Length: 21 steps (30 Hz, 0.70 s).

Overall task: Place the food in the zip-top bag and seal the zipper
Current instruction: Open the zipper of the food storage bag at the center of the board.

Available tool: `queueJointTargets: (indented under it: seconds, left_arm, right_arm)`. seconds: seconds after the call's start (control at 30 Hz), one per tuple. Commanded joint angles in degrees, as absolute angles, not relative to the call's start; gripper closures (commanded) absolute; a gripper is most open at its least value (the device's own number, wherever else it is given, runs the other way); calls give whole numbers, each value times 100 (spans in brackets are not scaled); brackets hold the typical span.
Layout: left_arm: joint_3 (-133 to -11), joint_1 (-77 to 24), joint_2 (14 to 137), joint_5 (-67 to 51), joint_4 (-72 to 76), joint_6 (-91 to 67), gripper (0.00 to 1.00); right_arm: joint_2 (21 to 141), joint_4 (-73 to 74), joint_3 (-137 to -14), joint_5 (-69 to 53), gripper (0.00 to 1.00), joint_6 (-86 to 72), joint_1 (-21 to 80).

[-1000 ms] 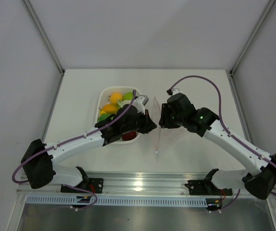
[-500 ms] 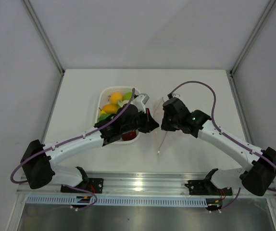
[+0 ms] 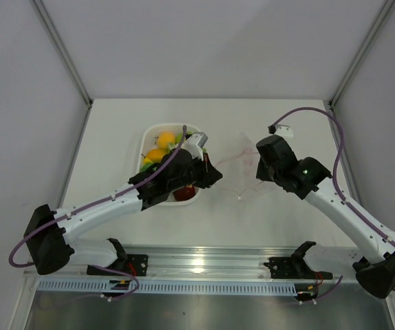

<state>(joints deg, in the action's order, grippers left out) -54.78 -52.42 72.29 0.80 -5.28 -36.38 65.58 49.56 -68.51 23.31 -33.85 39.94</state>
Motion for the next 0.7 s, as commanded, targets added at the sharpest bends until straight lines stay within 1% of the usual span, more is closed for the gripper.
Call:
queueJointTargets:
  seconds: [0.0,0.1,0.23,0.4,0.43,0.53,0.6,0.63,0.67]
  left_arm:
    - [-5537,-5203,7267,-263,-369,-3472,99]
    - [-5678,-5194,7453,-255,-492,-3428,99]
    - [-5695,-5150,7681,-176,-492,-3279,99]
    - [-6143,-5142,8226,-237,-650,-2953,99]
    - [-6239,-5142,8348,-307,-642,-2918,99]
    - [-6363,-5142,8411,-465,-545,-2865,98]
    - [-6416,-5133,8411,-475,-545,-2839,74]
    - [-6433,-5124,8394,-457,-571,-2839,67]
    - [-6434,-5124,8324,-414,-606,-2821,63]
  right_arm:
    - [6547,5413,-7188,3005,100,-3076,3920]
    - [6688,5905,-7338,3382,100,-3164,3903]
    - [6583,6117,-7435,3577,100,-3296,3867]
    - [6618,6258,-7743,3393,100,-3287,3990]
    - [6653,6240,-7752,3210,100,-3278,4008]
    - [6793,6223,-7682,3120,100,-3305,4113]
    - [6838,6197,-7594,3155,100,-3357,4148]
    - [6864,6153,-7542,3068,100,-3340,4148]
    - [6873,6109,-7463,3015,100,-3314,4148]
